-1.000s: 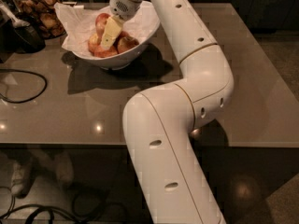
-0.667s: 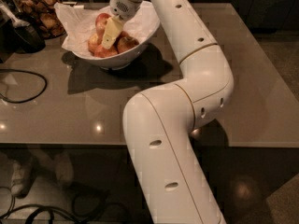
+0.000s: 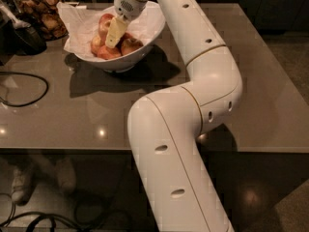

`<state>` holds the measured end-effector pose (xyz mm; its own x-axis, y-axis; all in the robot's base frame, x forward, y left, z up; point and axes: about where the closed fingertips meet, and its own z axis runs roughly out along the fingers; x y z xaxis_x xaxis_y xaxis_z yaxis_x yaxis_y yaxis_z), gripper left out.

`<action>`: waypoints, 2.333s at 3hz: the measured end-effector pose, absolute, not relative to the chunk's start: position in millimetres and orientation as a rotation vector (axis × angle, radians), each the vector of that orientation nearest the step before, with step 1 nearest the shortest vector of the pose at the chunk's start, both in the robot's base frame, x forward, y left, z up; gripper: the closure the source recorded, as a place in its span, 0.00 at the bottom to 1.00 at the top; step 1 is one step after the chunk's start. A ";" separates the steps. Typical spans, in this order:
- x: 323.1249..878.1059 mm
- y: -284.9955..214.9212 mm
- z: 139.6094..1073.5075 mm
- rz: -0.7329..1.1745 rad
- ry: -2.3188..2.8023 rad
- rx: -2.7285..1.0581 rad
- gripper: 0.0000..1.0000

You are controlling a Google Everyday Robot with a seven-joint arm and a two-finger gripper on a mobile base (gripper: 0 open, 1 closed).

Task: Pick apple from white bowl

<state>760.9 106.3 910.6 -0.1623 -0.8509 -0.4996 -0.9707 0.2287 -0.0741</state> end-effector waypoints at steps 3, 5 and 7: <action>761.0 106.3 915.1 0.366 2.070 -1.673 1.00; 760.5 118.1 980.2 0.296 1.951 -1.590 1.00; 763.7 122.3 996.3 0.276 1.913 -1.562 0.98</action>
Offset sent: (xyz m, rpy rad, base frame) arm 0.0000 0.0000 0.0000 0.0000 0.0000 0.0000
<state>763.7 122.3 996.3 -0.0840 -0.7993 -0.5950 -0.9350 0.2697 -0.2303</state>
